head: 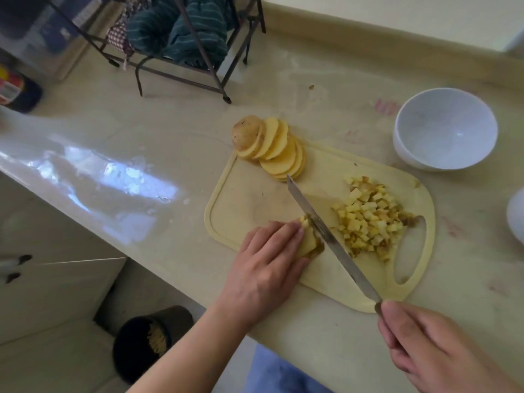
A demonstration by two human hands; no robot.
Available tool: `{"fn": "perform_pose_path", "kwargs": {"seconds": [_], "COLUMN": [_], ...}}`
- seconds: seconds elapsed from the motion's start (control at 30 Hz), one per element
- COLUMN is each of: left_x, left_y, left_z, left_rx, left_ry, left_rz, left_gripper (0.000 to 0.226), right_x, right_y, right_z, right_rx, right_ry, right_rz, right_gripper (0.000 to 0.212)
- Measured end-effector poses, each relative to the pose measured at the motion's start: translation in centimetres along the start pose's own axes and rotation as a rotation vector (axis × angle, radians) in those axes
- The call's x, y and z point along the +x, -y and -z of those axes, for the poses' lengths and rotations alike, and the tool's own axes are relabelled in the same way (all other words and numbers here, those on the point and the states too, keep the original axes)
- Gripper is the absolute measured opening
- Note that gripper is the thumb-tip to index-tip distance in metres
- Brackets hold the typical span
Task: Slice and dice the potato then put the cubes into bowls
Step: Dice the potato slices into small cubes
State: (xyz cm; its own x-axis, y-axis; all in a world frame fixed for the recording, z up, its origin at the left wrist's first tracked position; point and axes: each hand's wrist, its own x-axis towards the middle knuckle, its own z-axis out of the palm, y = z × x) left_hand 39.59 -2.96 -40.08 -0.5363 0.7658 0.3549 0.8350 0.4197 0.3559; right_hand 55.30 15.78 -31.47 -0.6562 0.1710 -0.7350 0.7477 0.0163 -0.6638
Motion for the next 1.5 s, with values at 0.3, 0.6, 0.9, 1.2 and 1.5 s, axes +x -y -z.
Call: {"fn": "perform_pose_path", "kwargs": {"seconds": [0.3,0.6,0.9,1.2,1.5], "left_x": [2.2,5.6,6.7,4.7,5.4], "left_y": [-1.0,-3.1,-4.0,-3.9,-0.7], "left_z": [0.7,3.0,3.7,2.6,2.4], "left_rx": [-0.103,0.195,0.061,-0.093,-0.108], "left_ry": [-0.104,0.305,0.410,0.162,0.055], "left_rz": [0.199,0.227,0.462,0.382,0.410], "left_gripper": [0.009,0.051,0.045,0.070,0.032], "right_x": [0.0,-0.2,-0.2,0.0,0.2], "right_y": [-0.3,-0.2,-0.2,-0.2,-0.3], "right_z": [0.1,0.1,0.0,0.2,0.2], "right_rx": [0.008,-0.008,0.014,0.037,0.052], "right_ry": [0.014,0.044,0.065,0.085,0.072], "right_rz": [0.001,-0.015,-0.044,-0.022,-0.019], "right_gripper": [0.086,0.073,0.073,0.070,0.083]}}
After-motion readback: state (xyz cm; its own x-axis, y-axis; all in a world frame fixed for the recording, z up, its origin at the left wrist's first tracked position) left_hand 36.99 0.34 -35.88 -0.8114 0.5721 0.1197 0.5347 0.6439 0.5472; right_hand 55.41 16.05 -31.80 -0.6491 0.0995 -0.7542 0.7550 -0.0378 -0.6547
